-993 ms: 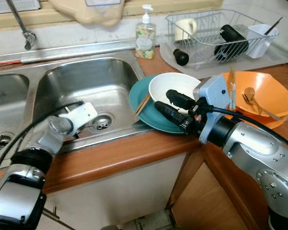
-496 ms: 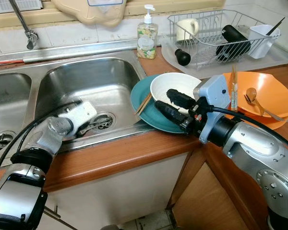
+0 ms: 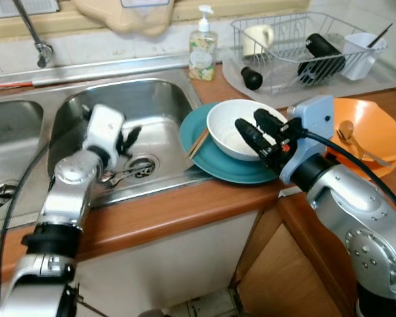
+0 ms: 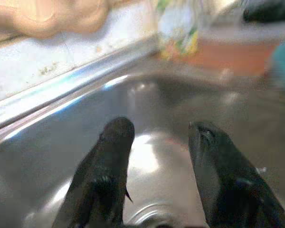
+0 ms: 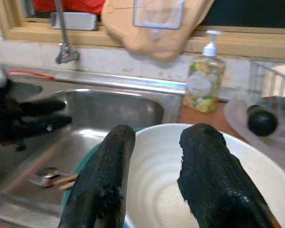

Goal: Kitchen organization

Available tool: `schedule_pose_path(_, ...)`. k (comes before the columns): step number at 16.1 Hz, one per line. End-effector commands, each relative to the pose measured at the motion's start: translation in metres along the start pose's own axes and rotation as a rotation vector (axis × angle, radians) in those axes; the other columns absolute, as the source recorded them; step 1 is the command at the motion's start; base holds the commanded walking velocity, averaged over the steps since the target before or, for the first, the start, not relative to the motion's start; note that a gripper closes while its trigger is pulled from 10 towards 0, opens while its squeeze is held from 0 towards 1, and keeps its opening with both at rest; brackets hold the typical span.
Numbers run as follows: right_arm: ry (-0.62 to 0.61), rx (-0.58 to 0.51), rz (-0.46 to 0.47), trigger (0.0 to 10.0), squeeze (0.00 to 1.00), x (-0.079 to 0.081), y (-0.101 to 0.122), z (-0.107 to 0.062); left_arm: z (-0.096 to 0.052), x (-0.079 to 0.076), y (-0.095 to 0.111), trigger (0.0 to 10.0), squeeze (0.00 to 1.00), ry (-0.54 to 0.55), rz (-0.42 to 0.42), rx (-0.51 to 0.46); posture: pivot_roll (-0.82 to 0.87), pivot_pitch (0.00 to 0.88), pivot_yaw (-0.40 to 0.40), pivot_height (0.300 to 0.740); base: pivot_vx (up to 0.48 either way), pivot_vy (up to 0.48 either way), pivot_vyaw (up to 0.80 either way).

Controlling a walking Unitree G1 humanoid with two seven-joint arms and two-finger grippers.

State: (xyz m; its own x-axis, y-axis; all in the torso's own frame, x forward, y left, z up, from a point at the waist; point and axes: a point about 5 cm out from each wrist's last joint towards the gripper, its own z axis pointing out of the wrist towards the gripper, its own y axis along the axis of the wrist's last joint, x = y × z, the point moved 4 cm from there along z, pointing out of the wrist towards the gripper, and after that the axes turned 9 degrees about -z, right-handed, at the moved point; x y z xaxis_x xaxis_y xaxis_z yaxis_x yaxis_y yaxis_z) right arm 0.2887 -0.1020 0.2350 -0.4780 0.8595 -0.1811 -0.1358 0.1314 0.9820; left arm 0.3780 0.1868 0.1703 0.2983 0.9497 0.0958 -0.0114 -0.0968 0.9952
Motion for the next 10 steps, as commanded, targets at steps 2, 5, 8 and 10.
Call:
schedule_pose_path(2, -0.036, -0.029, -0.01, 10.0, 0.13, -0.008, 0.003, 0.0, -0.005, -0.013, 0.019, 10.0, 0.0, -0.031, -0.065, -0.065, -0.1, 0.0, 0.051, 0.74, 0.0, 0.0, 0.0)
schedule_pose_path(5, -0.045, -0.047, 0.022, 10.0, 1.0, -0.008, 0.003, -0.001, -0.019, -0.02, 0.019, 10.0, 0.0, -0.01, -0.063, -0.054, -0.11, 0.0, 0.039, 0.74, 0.0, 0.0, 0.0)
schedule_pose_path(8, -0.067, -0.044, 0.021, 10.0, 1.0, -0.012, -0.001, 0.0, -0.028, -0.029, 0.019, 10.0, 0.0, -0.025, -0.071, -0.038, -0.1, 0.0, 0.036, 0.74, 0.0, 0.0, 0.0)
schedule_pose_path(10, -0.072, -0.037, 0.033, 10.0, 1.0, -0.011, -0.003, -0.001, -0.033, -0.035, 0.017, 10.0, 0.0, -0.041, -0.075, -0.028, -0.11, 0.0, 0.039, 0.74, 0.0, 0.0, 0.0)
